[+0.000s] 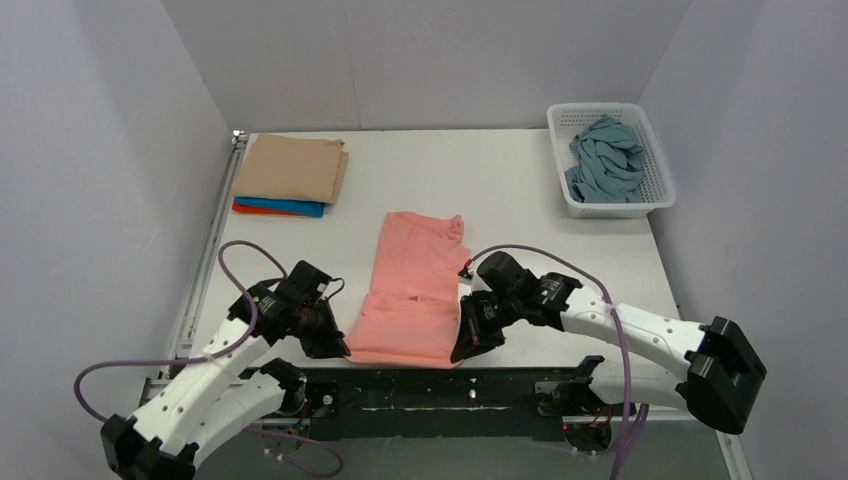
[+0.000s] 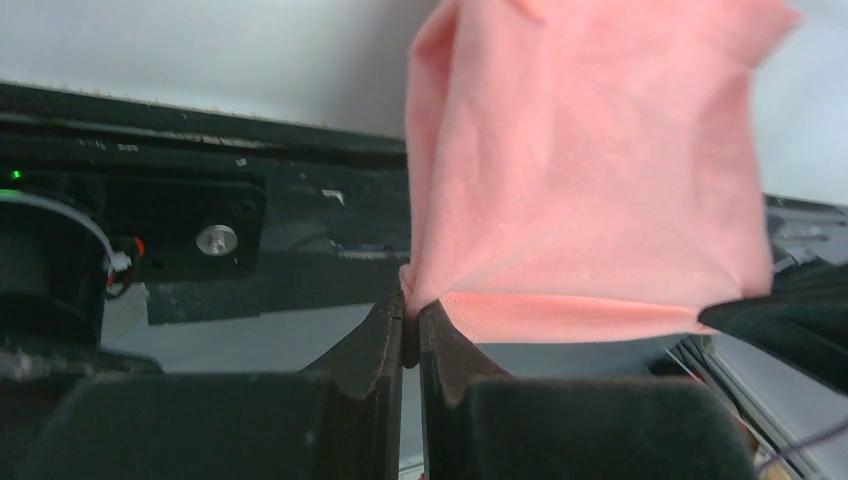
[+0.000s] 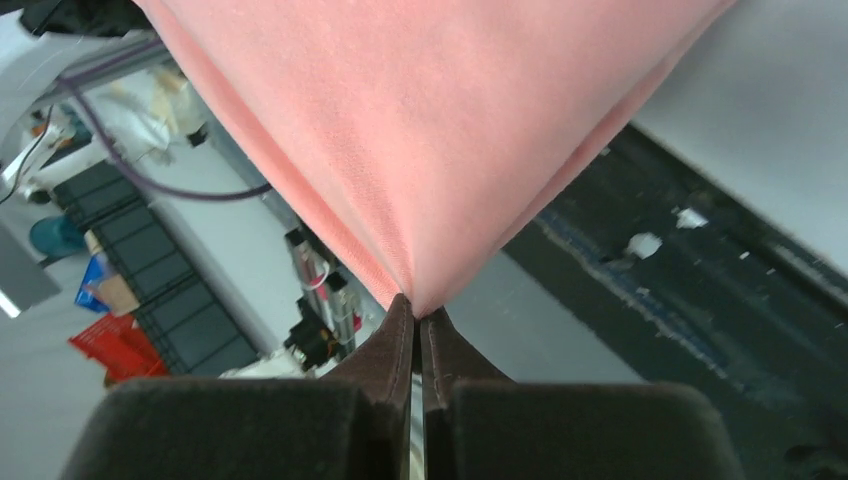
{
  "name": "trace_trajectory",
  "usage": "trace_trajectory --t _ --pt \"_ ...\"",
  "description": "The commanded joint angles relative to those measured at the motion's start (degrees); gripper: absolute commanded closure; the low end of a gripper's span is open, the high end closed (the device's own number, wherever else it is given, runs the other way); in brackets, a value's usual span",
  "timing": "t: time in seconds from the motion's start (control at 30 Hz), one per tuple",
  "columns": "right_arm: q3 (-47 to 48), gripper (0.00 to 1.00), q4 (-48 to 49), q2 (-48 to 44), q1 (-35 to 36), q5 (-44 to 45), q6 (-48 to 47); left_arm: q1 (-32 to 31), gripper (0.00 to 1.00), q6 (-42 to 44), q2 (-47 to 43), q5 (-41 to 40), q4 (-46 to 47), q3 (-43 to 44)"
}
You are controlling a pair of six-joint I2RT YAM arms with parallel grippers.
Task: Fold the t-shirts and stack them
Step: Fold the long partially folded tshirt into a neat square
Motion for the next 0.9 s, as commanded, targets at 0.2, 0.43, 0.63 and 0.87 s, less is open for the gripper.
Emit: trace_trajectory --t 0.2,0.43,0.63,0.87 --pt "11.2 0.99 -17.7 -1.5 -9.5 -12.2 -7.0 -0.1 1.00 5.4 5.2 -2.0 -11.3 15.5" --pt "22.8 0.99 -23.1 8.1 -23.1 -16.3 -19.7 5.7 1.00 10.2 22.6 -2.9 -7.1 29.7" --pt "31.3 0.99 -24.0 19.0 -29.7 -22.0 -24.6 12.0 1.00 13.4 36.4 -2.5 -4.5 38.6" --pt "41.3 0.99 -21.7 35.4 -35.5 -23.3 -27.1 14.8 1.00 15.1 53.3 -2.1 -0.4 47.8"
